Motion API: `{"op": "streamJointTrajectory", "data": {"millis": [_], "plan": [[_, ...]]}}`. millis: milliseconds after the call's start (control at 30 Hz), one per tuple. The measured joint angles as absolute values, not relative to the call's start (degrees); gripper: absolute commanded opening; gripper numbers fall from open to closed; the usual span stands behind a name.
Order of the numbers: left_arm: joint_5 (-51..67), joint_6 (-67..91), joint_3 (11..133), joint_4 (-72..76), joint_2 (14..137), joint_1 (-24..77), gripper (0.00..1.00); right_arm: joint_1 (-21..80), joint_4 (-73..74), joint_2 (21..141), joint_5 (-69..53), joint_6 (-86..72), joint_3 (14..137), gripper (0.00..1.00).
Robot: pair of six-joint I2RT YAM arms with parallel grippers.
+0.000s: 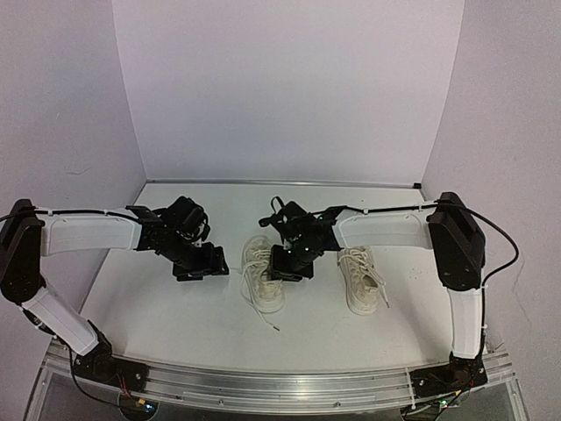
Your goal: Tie the shoes
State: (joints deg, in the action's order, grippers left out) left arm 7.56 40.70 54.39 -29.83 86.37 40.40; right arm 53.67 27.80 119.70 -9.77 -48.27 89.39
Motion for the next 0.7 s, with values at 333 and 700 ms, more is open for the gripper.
{"op": "streamJointTrajectory", "data": {"millis": [333, 700], "plan": [[6.7, 37.4, 52.7, -24.2, 90.8, 45.5, 0.61, 50.9, 26.5, 113.2, -13.3, -47.7, 85.7, 0.39], [0.1, 39.9, 56.9, -23.7, 101.0, 50.1, 0.59, 47.4, 26.0, 104.0, -15.5, -44.2, 80.2, 0.44]]}}
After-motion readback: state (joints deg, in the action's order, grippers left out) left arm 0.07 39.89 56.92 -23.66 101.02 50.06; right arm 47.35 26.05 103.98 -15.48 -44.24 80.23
